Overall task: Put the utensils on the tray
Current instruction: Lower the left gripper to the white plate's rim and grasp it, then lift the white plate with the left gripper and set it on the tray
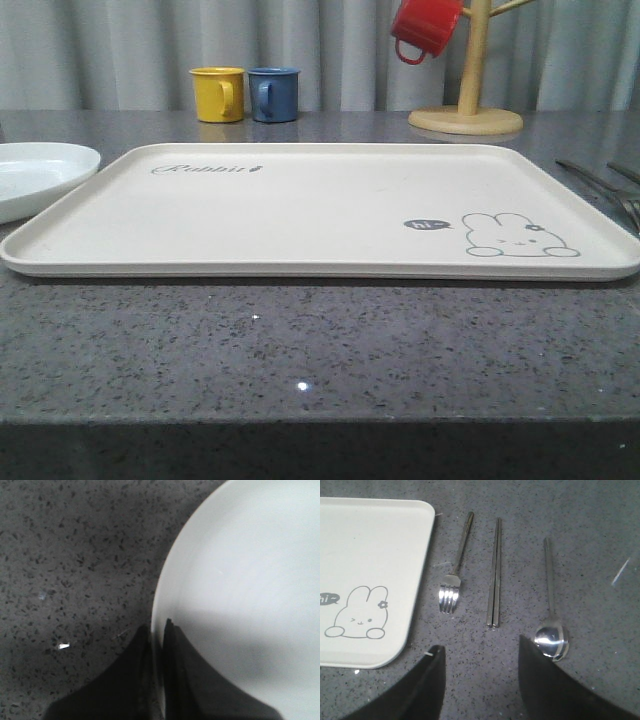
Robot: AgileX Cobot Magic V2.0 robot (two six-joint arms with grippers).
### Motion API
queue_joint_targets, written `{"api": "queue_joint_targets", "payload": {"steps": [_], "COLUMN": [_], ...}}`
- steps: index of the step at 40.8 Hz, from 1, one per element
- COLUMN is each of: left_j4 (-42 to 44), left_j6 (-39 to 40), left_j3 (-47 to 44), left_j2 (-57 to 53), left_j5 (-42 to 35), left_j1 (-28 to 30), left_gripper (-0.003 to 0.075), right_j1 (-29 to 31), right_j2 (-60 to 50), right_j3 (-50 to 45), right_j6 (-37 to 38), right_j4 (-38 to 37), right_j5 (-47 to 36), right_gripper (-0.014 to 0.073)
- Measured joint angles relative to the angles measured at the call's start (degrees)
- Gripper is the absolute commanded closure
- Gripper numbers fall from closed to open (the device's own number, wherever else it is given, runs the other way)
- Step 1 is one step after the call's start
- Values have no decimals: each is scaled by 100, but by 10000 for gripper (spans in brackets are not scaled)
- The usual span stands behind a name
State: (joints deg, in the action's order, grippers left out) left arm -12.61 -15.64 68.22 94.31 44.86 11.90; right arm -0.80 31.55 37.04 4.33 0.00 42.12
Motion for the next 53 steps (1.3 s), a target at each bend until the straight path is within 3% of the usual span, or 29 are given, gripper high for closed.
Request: {"api": "queue_joint_targets", "payload": {"steps": [15, 27, 32, 43, 53], "left_j4": [-160, -1749, -2154, -2256, -2285], "left_j6": [-88, -1189, -1595, -1719, -1732], "left_j3": [4, 4, 4, 4, 4], "left_j2": [-1018, -1821, -1826, -1336, -439], "left_j5": [82, 455, 538, 542, 37], "left_j1": [10, -55, -380, -1422, -1925], "left_gripper": [738, 738, 738, 738, 738], "right_j1": [0, 0, 0, 0, 0], "right_j2": [0, 0, 0, 0, 0], "right_j3": [0, 0, 0, 0, 0], "right_j6": [-13, -13, -13, -13, -13], "right_j4": [0, 0, 0, 0, 0], "right_j5": [0, 0, 0, 0, 0], "right_gripper": [222, 222, 222, 222, 222]}}
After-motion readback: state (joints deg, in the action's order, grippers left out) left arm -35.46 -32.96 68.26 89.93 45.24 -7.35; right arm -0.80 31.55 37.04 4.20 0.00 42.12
